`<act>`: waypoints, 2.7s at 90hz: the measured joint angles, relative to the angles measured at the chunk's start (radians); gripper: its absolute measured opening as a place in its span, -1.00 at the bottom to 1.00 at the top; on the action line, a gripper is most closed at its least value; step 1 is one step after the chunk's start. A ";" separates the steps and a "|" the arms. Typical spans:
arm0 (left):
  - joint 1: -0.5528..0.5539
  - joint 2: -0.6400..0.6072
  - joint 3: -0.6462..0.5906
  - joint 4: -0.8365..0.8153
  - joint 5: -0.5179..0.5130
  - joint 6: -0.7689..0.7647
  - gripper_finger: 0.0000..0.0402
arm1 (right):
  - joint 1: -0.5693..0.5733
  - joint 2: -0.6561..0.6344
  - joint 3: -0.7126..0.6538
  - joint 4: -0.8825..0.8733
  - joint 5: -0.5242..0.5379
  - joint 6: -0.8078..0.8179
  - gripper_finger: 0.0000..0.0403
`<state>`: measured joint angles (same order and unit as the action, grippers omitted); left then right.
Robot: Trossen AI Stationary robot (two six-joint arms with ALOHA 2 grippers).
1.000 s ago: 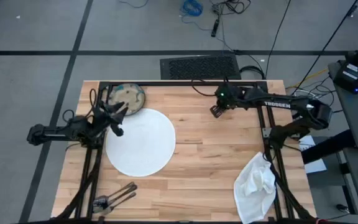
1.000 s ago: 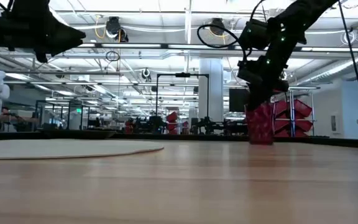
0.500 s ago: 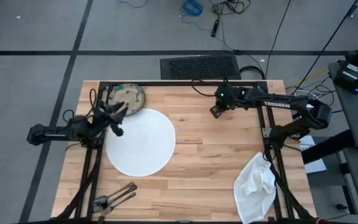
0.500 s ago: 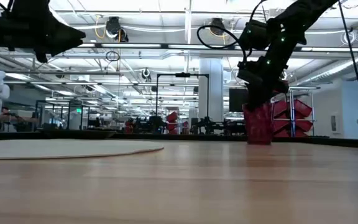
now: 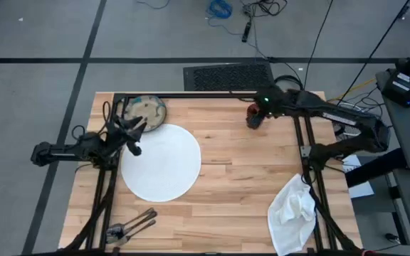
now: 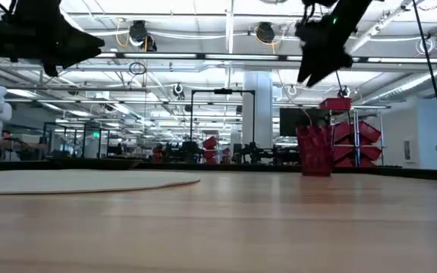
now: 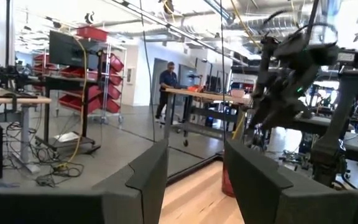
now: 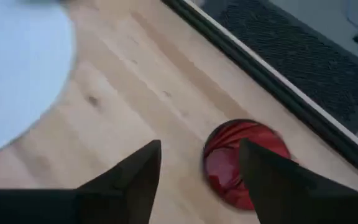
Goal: Set table place
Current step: Fold the white napkin
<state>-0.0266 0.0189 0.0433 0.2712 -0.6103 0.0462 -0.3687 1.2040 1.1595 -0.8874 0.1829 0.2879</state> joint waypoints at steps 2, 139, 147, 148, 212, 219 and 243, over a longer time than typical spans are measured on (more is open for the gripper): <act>0.000 0.000 0.000 0.001 0.003 -0.018 -0.28 | 0.025 -0.011 0.000 -0.021 -0.002 0.006 0.00; -0.270 1.093 0.175 0.863 0.466 -0.269 -0.28 | 1.062 0.152 -0.344 -0.277 -0.340 1.528 -0.05; -0.270 1.109 0.178 0.864 0.442 -0.268 -0.28 | 1.056 0.151 -0.362 -0.235 -0.341 1.512 -0.05; -0.270 1.110 0.178 0.864 0.440 -0.268 -0.28 | 1.056 0.151 -0.362 -0.235 -0.340 1.510 -0.05; -0.269 1.114 0.178 0.803 0.370 -0.223 -0.28 | 1.055 0.151 -0.338 -0.130 -0.370 1.283 -0.99; -0.267 1.127 0.178 0.807 0.366 -0.221 -0.28 | 1.048 0.151 -0.289 -0.163 -0.302 1.239 -0.99; -0.224 1.303 0.198 0.945 0.332 -0.221 -0.28 | 1.028 0.141 -0.040 -0.286 0.145 0.963 -1.00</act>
<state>-0.2508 1.3214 0.2416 1.2158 -0.2783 -0.1749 0.6598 1.3453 1.1195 -1.1736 0.3278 1.2506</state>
